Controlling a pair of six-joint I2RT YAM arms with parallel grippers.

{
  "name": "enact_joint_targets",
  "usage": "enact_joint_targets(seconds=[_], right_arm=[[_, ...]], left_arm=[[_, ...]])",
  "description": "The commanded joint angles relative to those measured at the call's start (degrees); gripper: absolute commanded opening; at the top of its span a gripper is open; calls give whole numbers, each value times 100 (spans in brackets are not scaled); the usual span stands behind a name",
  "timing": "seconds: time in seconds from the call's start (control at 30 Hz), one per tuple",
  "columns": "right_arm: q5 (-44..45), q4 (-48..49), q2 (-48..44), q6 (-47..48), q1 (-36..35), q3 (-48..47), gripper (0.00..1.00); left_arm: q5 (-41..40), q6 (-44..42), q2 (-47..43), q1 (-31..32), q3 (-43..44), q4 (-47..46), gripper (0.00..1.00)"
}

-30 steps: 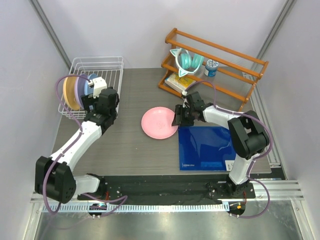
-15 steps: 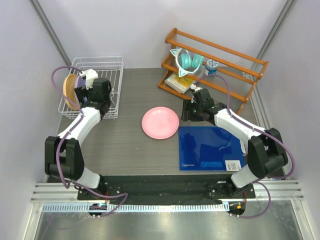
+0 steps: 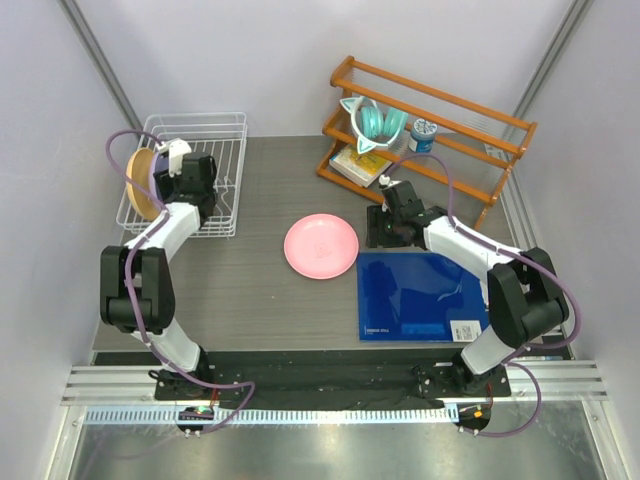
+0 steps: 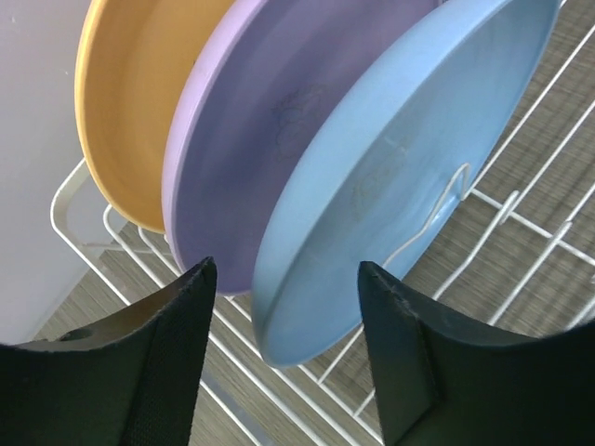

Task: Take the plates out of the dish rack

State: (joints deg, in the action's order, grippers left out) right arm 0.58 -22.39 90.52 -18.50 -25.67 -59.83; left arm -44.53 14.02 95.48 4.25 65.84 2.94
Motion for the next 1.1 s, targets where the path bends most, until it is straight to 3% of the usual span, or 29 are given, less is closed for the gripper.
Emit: enact_joint_targets(seconds=[0.0,0.13,0.17,0.33,0.6,0.8,1.07], right_arm=[[109,42,53,101,-17,-81,63],[118,42,80,92,-26,-55,63],[127,42,71,101,-26,-46,63],[162,33,62,101,-34,-20,63],[153,33,97,75,-17,-11,63],[100,42,176,57,-34,-28,63],[100,42,-7,66,-26,-11,63]], left_arm=[[-38,-101,-30,-117,183,-487,56],[-12,-101,-47,-144,192,-461,33],[-3,-110,-65,-144,183,-452,23],[-20,-101,-144,-144,139,-391,1],[-99,-189,-618,-118,-80,-470,0],[-495,-716,-943,163,-37,-549,0],[-1671,-1700,-1066,743,25,-900,0]])
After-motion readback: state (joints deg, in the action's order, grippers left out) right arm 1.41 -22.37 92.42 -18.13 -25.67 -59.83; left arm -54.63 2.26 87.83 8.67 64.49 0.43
